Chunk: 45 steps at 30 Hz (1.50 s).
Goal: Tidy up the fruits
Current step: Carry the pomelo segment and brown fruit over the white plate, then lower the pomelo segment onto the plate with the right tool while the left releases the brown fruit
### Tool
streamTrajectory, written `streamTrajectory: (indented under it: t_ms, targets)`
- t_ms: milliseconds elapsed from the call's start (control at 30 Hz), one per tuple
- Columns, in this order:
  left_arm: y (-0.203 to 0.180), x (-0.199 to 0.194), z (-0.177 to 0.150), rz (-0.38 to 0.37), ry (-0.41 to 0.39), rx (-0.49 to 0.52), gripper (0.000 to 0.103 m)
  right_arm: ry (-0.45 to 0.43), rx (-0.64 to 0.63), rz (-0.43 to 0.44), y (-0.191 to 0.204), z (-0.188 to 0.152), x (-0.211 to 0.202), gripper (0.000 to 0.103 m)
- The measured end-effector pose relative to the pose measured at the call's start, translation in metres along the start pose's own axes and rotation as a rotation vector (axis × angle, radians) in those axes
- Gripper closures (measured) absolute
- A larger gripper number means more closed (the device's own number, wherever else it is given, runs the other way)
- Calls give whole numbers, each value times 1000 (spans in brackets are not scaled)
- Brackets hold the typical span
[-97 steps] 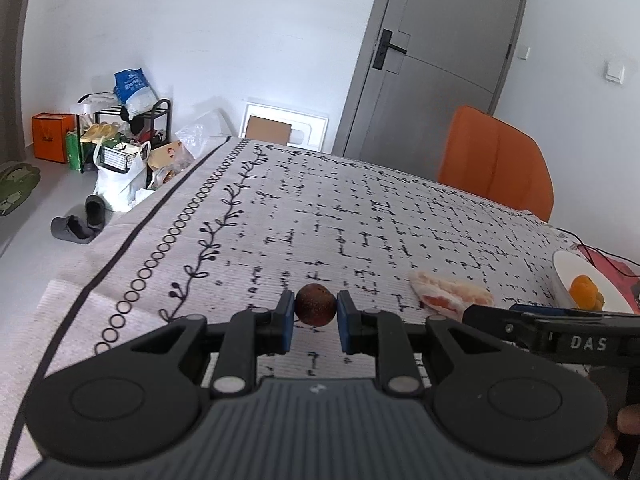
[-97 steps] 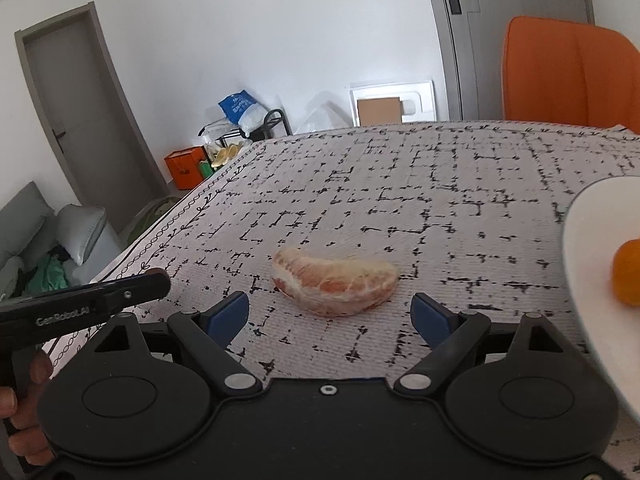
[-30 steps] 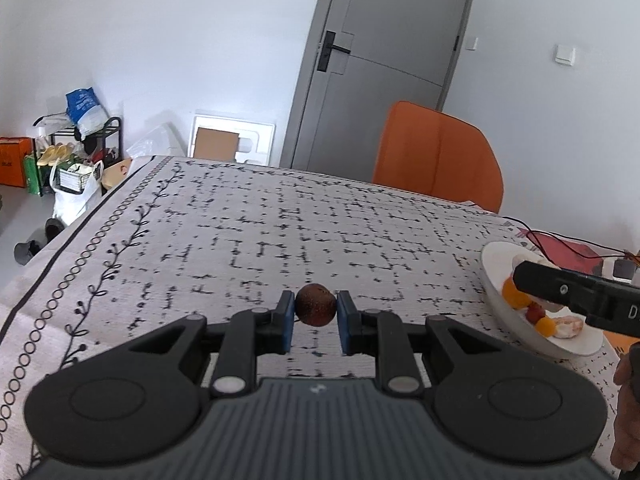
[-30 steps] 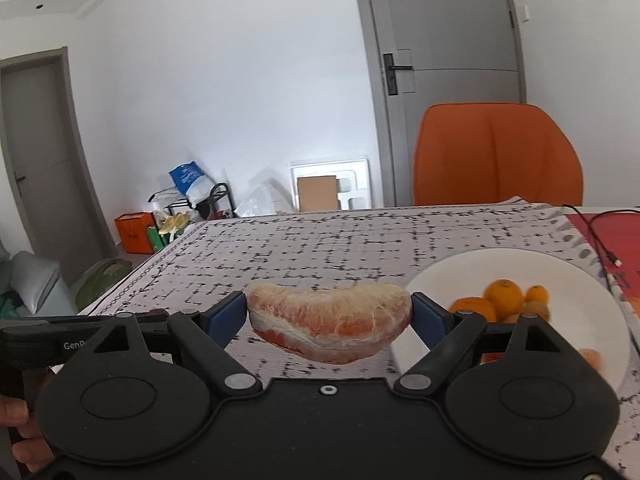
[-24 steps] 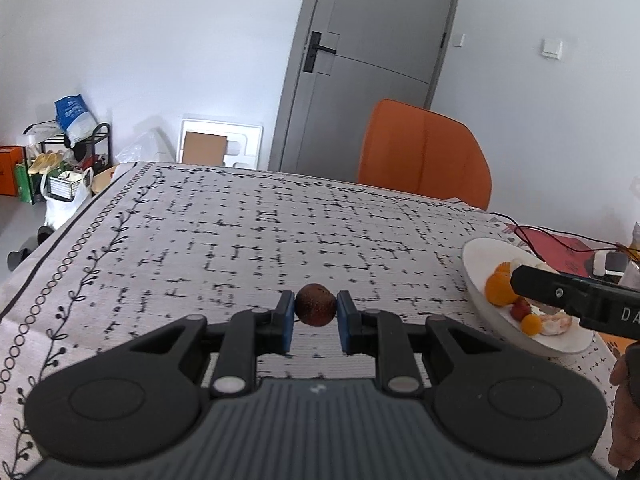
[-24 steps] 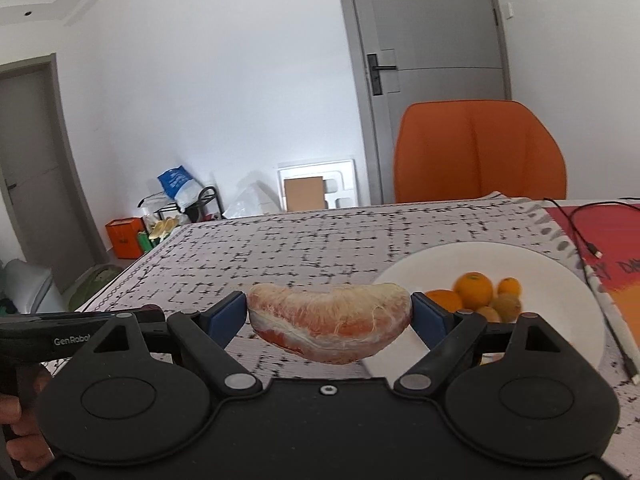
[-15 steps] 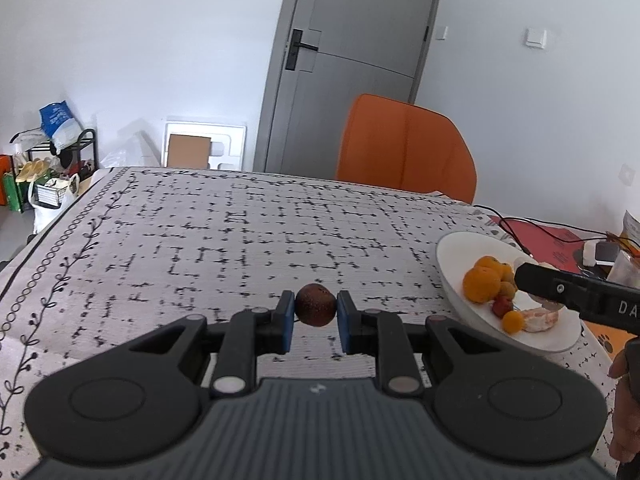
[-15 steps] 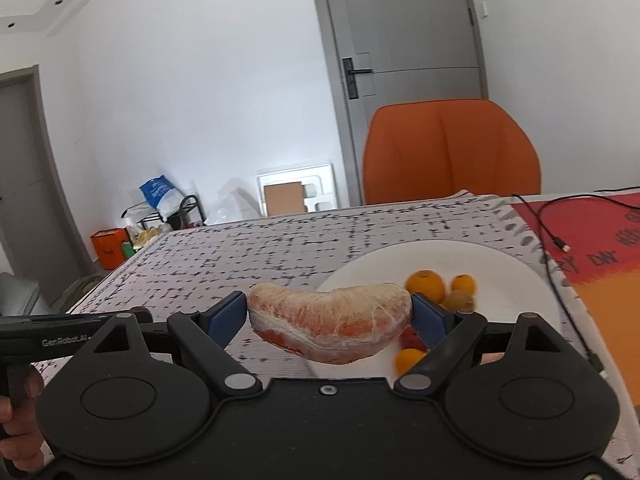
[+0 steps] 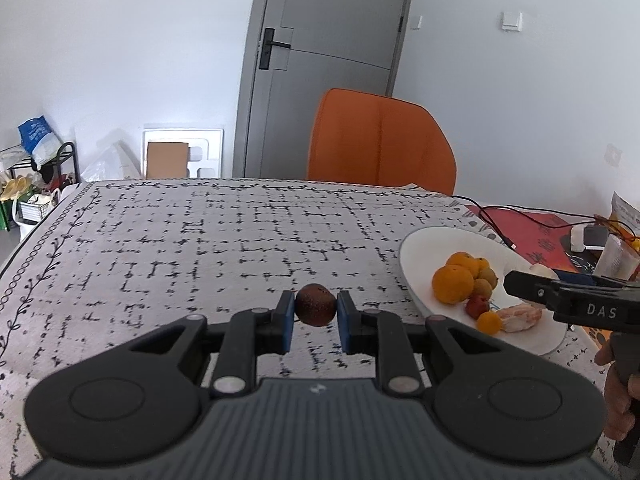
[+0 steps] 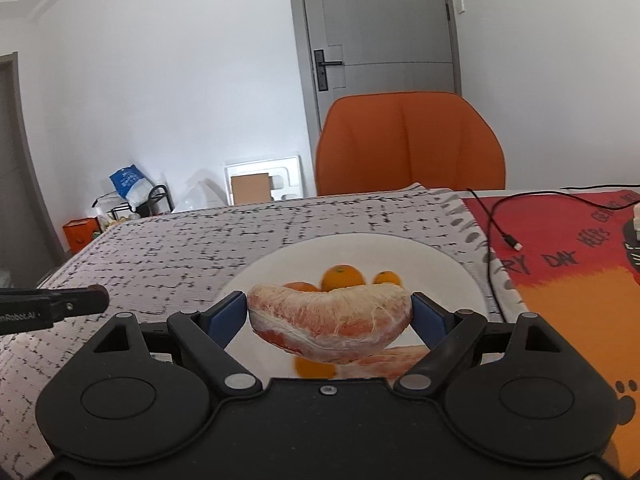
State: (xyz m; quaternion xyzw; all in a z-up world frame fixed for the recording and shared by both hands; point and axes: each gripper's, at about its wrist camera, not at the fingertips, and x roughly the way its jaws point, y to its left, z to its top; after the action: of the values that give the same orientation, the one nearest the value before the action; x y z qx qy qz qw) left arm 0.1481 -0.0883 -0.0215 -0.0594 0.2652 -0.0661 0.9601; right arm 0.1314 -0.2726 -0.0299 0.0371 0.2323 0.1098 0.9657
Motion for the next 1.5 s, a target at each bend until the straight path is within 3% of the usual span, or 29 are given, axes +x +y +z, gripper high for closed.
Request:
streamTrajectory:
  t_ms: [567,867,1300,1500]
  targets:
    - [-42,14,8,-41,1,77,82,-34,8,-70,-34,1,-4,13]
    - [-64,22,10,-82,9,114,82,-43,122,-52,-51,-13,-26,12]
    - [-93,35,14,-141,11,155,82,-35,157,-45,-57,-22,-32,10]
    - [-100,36,13,-123,17,177,79,-36,177,-35,-59,-26,-33,9]
